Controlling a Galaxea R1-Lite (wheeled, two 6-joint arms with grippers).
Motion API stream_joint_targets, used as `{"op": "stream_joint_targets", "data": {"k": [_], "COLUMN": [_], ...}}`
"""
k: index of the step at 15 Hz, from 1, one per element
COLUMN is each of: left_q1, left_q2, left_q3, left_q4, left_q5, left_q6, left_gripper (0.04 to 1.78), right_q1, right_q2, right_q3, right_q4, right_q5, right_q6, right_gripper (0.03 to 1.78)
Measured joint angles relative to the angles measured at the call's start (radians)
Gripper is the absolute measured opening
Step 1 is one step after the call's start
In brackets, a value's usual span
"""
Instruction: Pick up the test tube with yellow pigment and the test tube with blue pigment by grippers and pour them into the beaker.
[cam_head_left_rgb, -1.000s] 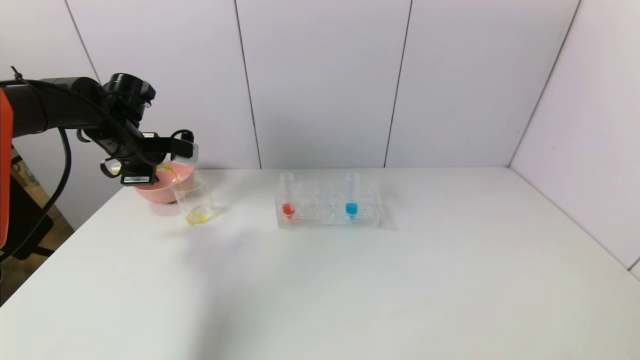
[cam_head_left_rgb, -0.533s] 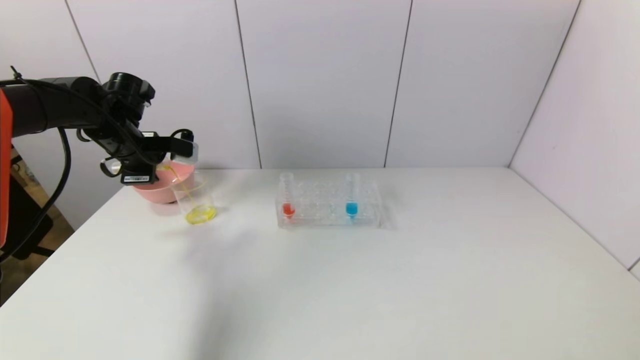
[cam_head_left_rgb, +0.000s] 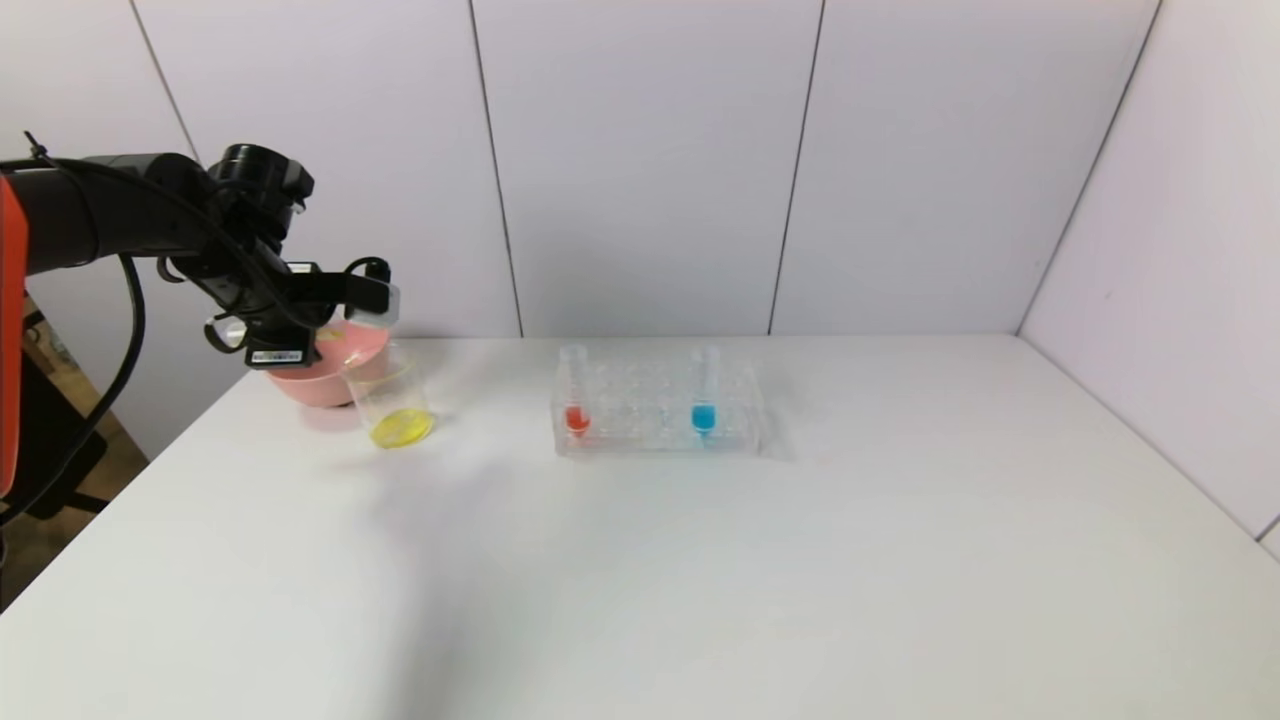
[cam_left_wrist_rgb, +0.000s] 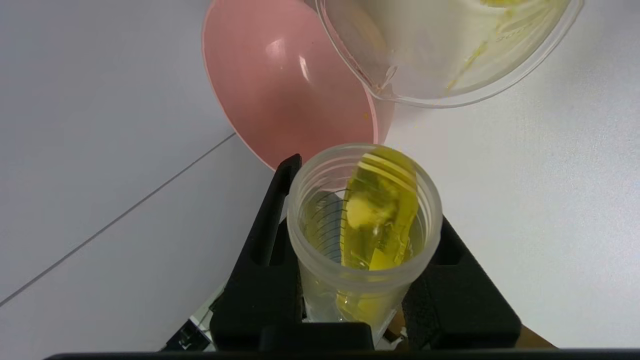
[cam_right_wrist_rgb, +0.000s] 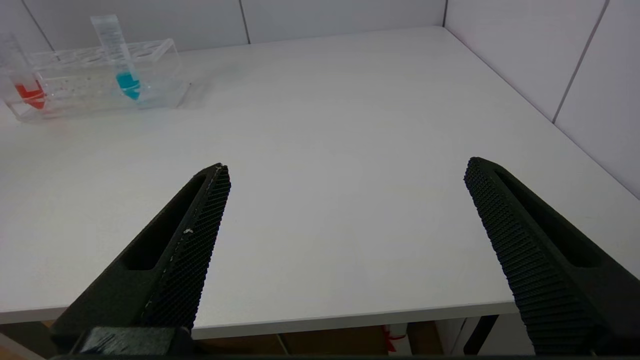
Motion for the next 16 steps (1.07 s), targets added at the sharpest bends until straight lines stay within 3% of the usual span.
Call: {"op": "stream_joint_targets", "data": {"k": [16], "left_q1": [-0.017], "left_q2": [0.001], "left_q3": [0.0], "left_q4": [-0.03], "left_q5": [0.07], "left_q6": [0.056], "left_gripper": [0.55], "right_q1": [0.0], "right_q2": [0.0], "right_q3": [0.0], "right_q4": [0.0], "right_q5": [0.0], "right_q6": [0.0], "right_gripper": [1.71]}}
